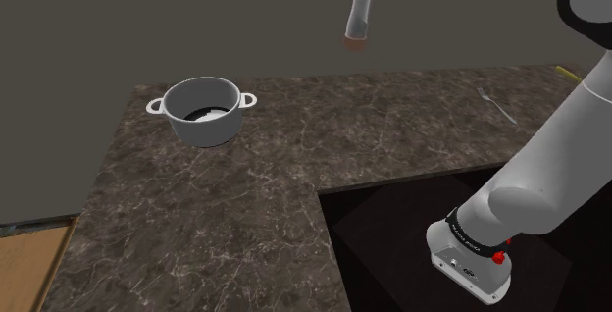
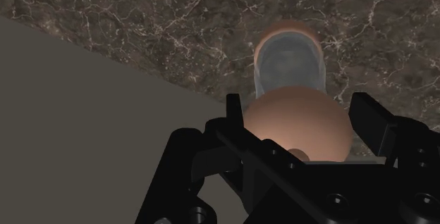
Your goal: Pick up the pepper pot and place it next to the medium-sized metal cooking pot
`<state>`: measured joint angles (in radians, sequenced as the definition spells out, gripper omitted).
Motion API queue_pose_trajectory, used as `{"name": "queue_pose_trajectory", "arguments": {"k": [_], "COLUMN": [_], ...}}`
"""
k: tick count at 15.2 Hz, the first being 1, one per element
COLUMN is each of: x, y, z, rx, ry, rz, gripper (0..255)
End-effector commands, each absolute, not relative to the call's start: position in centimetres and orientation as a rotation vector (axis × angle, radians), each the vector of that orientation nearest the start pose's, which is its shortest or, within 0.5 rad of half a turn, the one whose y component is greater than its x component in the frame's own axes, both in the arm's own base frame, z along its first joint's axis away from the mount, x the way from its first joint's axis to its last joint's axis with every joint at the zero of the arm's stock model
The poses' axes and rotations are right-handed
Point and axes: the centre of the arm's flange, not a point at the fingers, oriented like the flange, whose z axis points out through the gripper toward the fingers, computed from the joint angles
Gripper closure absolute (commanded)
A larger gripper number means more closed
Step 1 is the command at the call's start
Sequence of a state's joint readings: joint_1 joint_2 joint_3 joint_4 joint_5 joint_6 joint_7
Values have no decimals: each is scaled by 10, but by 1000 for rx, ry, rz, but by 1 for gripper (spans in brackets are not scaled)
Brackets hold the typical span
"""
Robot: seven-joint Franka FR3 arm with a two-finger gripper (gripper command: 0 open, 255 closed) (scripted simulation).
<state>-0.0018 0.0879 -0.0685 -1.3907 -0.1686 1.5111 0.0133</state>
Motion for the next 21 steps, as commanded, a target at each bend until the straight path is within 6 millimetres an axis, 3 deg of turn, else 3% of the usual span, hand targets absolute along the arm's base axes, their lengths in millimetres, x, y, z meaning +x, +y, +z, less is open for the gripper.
{"name": "queue_pose_trajectory", "arguments": {"k": [1,21], "x": [569,518], "y": [-33,226], "z": [655,656], "rx": [-3312,-3312], "ry": [162,162], "rz": [-46,-46], "gripper": [255,255]}}
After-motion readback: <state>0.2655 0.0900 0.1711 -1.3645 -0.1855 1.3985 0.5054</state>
